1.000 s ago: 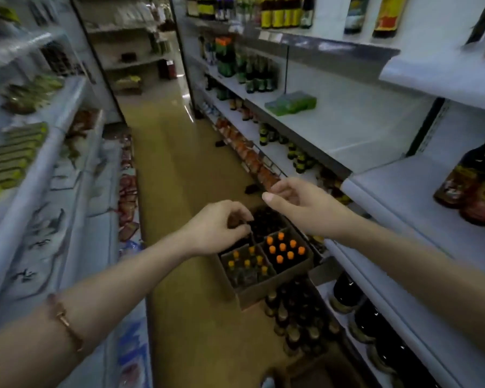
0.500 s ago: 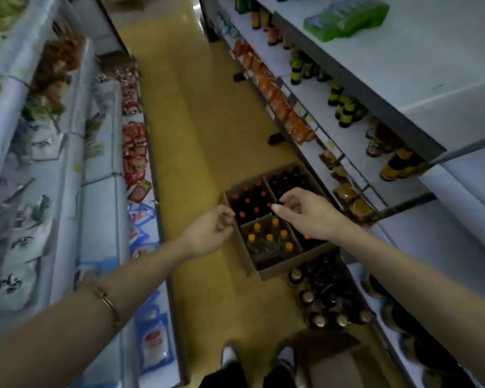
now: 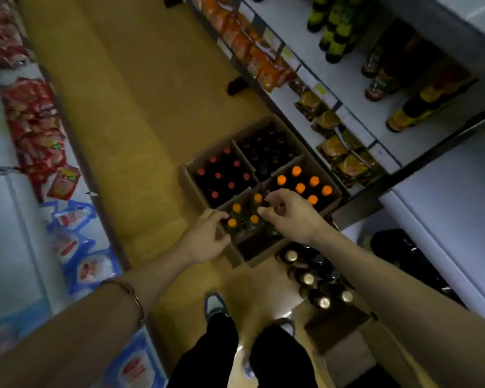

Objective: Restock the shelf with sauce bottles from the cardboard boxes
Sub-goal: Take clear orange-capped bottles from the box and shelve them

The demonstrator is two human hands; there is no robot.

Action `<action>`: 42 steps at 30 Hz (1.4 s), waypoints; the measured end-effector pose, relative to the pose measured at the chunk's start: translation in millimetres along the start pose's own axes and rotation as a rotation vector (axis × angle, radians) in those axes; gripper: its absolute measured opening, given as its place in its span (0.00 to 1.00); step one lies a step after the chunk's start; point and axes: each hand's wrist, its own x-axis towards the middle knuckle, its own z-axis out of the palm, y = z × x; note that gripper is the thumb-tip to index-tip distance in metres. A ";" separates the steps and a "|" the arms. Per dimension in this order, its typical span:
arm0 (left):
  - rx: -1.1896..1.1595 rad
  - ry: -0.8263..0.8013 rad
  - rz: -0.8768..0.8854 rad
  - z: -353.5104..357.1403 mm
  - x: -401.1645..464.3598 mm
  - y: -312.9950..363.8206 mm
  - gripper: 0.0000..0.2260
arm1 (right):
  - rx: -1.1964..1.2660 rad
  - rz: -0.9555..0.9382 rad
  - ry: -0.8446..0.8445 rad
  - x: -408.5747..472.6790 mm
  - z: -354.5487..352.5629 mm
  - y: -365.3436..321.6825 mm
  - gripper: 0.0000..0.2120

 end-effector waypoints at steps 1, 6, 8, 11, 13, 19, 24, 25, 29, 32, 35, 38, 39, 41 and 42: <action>0.011 -0.026 -0.012 6.3 10.7 -9.4 0.23 | 0.010 0.020 -0.002 11.5 10.3 7.2 0.22; 0.071 -0.116 -0.051 44.0 66.2 -60.8 0.26 | 0.040 0.059 -0.030 70.2 63.1 50.5 0.23; 0.078 -0.138 -0.072 62.4 86.4 -79.5 0.28 | 0.051 0.060 -0.058 94.2 83.3 70.1 0.21; 0.086 -0.169 -0.098 88.3 119.0 -102.9 0.33 | 0.047 0.071 -0.102 133.1 111.1 98.8 0.19; 0.081 -0.166 -0.112 106.0 145.8 -116.5 0.37 | 0.062 0.081 -0.114 160.1 129.3 120.0 0.19; 0.107 -0.121 -0.152 159.0 228.0 -160.1 0.40 | 0.018 0.168 -0.038 224.2 187.3 189.3 0.25; 0.012 -0.150 -0.033 186.4 264.3 -181.3 0.28 | 0.071 0.184 -0.052 249.6 225.4 232.6 0.27; -0.022 -0.129 -0.029 189.0 268.0 -183.9 0.26 | 0.092 0.182 -0.039 252.9 230.2 239.5 0.26; -0.020 -0.140 0.048 187.6 283.7 -196.2 0.21 | 0.084 0.157 0.011 266.5 241.7 262.9 0.26; 0.284 -0.374 0.174 179.7 297.9 -200.6 0.21 | 0.161 0.127 0.010 274.9 248.8 272.4 0.28; 0.487 -0.341 0.218 181.7 302.4 -200.8 0.22 | 0.256 0.091 -0.036 277.0 252.6 277.4 0.28; 0.601 -0.377 0.234 190.1 307.6 -203.0 0.27 | 0.235 0.083 0.003 282.4 255.1 284.5 0.31; 0.647 -0.433 0.233 192.7 312.3 -204.7 0.30 | 0.195 0.084 0.022 285.0 256.6 286.5 0.33; 0.708 -0.514 0.219 198.9 320.6 -206.2 0.35 | 0.069 0.078 0.021 288.1 260.3 289.0 0.34; 0.723 -0.525 0.221 202.9 323.7 -206.5 0.37 | 0.010 0.066 0.021 288.6 262.6 290.4 0.32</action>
